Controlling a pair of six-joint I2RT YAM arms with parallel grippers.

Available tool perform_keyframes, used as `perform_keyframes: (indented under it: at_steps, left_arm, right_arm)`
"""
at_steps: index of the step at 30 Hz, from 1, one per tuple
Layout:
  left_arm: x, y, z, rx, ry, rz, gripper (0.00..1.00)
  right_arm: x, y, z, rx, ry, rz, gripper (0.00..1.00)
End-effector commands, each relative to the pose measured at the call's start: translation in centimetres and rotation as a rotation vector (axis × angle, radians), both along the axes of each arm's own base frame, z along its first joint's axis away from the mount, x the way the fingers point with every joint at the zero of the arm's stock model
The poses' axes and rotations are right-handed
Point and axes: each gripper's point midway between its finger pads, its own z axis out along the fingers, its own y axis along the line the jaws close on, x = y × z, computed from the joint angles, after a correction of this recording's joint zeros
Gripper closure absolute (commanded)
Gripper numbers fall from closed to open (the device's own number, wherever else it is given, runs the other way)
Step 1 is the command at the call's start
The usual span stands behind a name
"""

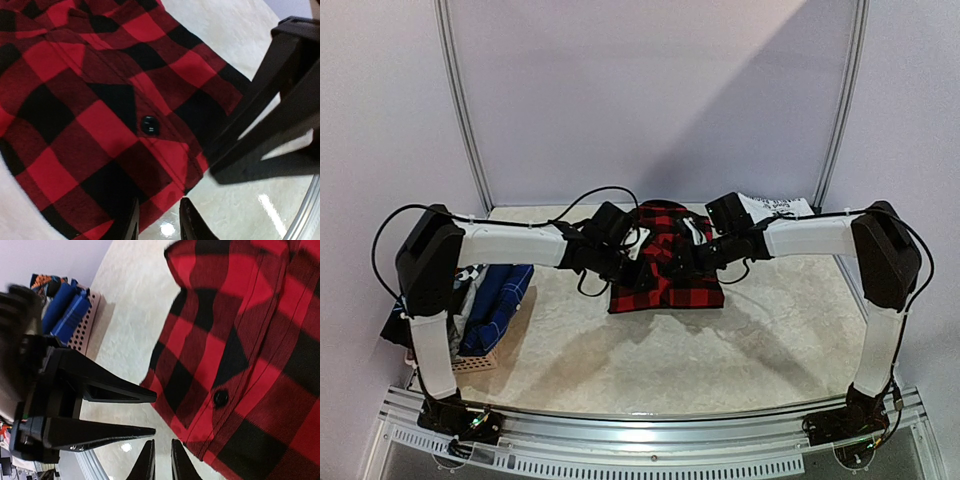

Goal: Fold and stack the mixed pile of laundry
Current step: Smooth out the 2/3-rectangle-folded shirt at the center of the board.

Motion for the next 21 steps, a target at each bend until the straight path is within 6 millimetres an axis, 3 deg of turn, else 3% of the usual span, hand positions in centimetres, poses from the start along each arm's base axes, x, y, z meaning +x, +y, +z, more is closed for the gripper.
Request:
perform_keyframes:
  at_steps: [1,8,21]
  left_arm:
    - [-1.5,-2.0,-1.6,-0.003,0.039,-0.087,0.73]
    - [-1.8,-3.0,-4.2,0.014,0.079,-0.114,0.74]
    - [-3.8,-2.2,-9.4,0.071,0.159,-0.13,0.76]
  right_arm:
    - [-1.3,0.2,-2.4,-0.019,0.048,0.024,0.89]
    - [-1.6,-0.3,-5.0,-0.062,0.092,0.005,0.9]
    - [-3.6,-2.4,-11.2,-0.17,0.224,-0.042,0.93]
